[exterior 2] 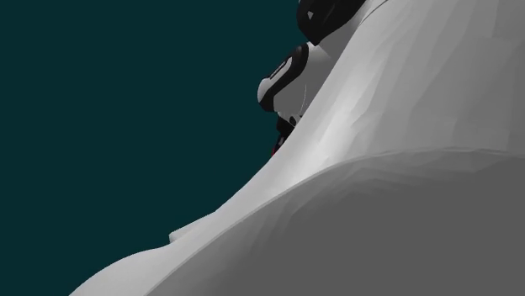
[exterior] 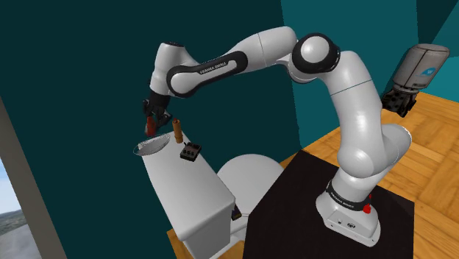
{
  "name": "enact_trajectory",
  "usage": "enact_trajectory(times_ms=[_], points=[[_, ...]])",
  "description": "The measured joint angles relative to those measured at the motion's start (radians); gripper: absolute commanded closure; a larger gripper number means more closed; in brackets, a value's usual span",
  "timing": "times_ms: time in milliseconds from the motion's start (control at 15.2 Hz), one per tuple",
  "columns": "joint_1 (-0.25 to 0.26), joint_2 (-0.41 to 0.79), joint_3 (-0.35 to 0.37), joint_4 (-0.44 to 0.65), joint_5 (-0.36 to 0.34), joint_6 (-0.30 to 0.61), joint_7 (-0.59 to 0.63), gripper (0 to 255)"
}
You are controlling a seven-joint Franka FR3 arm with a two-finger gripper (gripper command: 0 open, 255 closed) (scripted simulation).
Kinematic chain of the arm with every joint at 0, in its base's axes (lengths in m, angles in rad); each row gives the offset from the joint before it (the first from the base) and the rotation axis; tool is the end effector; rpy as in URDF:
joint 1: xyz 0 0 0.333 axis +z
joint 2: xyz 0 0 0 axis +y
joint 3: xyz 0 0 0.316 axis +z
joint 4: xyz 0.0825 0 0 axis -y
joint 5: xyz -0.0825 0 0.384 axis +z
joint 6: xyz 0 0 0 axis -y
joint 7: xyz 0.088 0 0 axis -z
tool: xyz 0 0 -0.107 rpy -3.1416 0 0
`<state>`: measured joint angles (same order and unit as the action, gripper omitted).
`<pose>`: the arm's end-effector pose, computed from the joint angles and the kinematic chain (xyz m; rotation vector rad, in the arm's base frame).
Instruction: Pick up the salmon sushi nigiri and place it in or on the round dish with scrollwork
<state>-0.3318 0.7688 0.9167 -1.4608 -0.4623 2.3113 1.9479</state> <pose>0.6895 0.2549 0.3918 -2.1107 1.7263 0.0483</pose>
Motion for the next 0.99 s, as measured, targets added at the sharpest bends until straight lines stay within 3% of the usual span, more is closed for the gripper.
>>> enact_trajectory(times_ms=[462, 924, 990], points=[[0.008, 0.033, -0.029, -0.040, -0.027, 0.069, 0.010, 255], [0.009, 0.038, -0.033, -0.042, -0.031, 0.077, 0.010, 255], [0.009, 0.038, -0.033, -0.042, -0.031, 0.077, 0.010, 0]])
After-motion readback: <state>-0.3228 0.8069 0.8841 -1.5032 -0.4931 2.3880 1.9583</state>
